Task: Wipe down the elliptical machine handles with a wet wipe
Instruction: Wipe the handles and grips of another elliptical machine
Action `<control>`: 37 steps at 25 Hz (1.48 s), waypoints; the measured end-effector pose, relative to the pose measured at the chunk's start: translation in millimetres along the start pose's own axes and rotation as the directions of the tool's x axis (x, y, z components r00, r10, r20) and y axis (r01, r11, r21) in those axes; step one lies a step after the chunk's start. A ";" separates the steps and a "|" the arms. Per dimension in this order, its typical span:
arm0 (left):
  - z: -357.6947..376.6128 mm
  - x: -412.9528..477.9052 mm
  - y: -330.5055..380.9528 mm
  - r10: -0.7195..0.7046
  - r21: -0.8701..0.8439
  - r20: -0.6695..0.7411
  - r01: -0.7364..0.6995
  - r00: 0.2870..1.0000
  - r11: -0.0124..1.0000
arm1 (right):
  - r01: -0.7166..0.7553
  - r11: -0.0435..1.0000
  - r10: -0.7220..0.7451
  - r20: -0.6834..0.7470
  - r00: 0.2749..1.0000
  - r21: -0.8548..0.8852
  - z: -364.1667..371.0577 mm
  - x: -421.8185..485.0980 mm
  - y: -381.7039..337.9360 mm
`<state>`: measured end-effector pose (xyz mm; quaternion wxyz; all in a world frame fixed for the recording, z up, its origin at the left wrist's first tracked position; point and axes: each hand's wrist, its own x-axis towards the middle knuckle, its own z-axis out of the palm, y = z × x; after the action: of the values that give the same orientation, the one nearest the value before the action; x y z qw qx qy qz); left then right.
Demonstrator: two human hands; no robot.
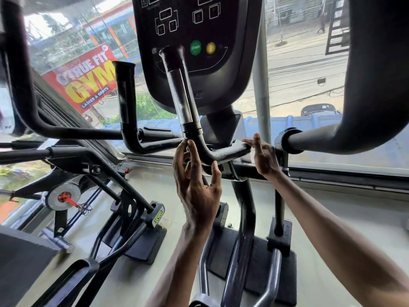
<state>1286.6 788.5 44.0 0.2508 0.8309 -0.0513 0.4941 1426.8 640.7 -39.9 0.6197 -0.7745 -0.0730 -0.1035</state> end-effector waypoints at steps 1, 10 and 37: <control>-0.5 0.8 -0.3 -0.003 -0.007 0.003 0.003 1.000 1.000 | 0.042 0.999 -0.041 -0.031 0.999 0.019 1.9 -9.2 -1.8; -5.2 2.4 -5.5 -0.021 -0.050 0.004 0.021 1.000 0.999 | 0.206 0.969 -0.220 -0.103 0.970 -0.135 18.2 -47.2 -10.2; -7.7 1.5 -8.0 -0.168 -0.204 0.028 0.170 0.985 0.964 | 0.377 0.926 -0.367 -0.229 0.901 -0.001 45.1 -93.6 -81.3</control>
<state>1283.9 799.3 45.3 0.3763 0.8044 -0.0323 0.4586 1319.7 704.2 4.0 0.6093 -0.7160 -0.1510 -0.3055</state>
